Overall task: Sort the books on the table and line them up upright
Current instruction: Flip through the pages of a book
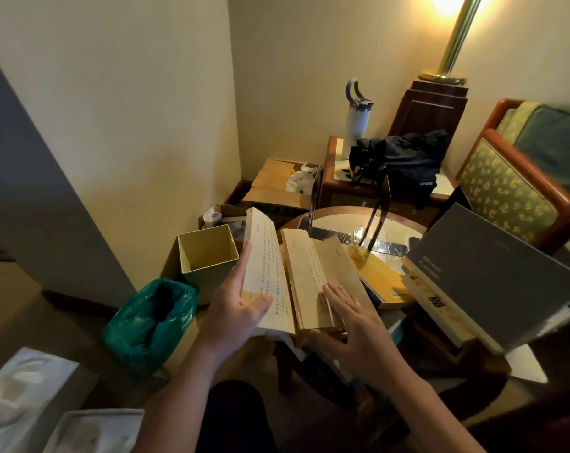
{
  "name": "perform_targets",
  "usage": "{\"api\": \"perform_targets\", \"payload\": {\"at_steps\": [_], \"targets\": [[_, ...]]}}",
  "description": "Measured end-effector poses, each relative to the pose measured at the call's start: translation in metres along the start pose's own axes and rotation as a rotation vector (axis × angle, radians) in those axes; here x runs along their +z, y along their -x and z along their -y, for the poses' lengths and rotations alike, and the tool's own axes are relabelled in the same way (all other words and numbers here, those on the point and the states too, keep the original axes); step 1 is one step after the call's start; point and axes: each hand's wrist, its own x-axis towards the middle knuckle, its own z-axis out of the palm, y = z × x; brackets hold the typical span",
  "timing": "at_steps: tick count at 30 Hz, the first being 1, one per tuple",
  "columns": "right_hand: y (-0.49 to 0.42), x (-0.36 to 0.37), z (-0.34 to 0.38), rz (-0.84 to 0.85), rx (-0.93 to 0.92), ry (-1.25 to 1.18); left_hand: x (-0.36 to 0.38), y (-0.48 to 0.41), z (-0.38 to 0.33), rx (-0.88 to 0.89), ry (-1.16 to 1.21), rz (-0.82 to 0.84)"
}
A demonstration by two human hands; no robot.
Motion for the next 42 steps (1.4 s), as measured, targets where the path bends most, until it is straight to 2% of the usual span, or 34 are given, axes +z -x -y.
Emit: {"api": "perform_targets", "payload": {"at_steps": [11, 17, 23, 26, 28, 35, 42], "targets": [[0.007, -0.002, 0.02, -0.096, 0.066, -0.221, 0.004, -0.001, -0.001, 0.028, -0.025, -0.01], [0.005, 0.005, 0.038, -0.075, 0.113, -0.328, 0.003, -0.002, 0.0, 0.029, -0.018, 0.019], [-0.002, 0.008, 0.062, 0.044, 0.007, -0.175, 0.002, 0.0, -0.001, 0.056, 0.017, 0.073], [-0.003, 0.011, 0.061, 0.044, -0.012, -0.197, 0.002, -0.002, -0.007, -0.006, 0.252, 0.019], [-0.004, 0.013, 0.058, 0.053, -0.013, -0.19, 0.003, -0.004, -0.01, -0.025, 0.334, 0.04], [-0.001, 0.01, 0.062, 0.099, -0.067, -0.169, 0.003, -0.003, -0.004, -0.006, 0.253, 0.08], [-0.022, 0.017, 0.067, 0.174, -0.09, -0.231, -0.011, -0.002, -0.002, -0.093, 0.278, 0.078]]}}
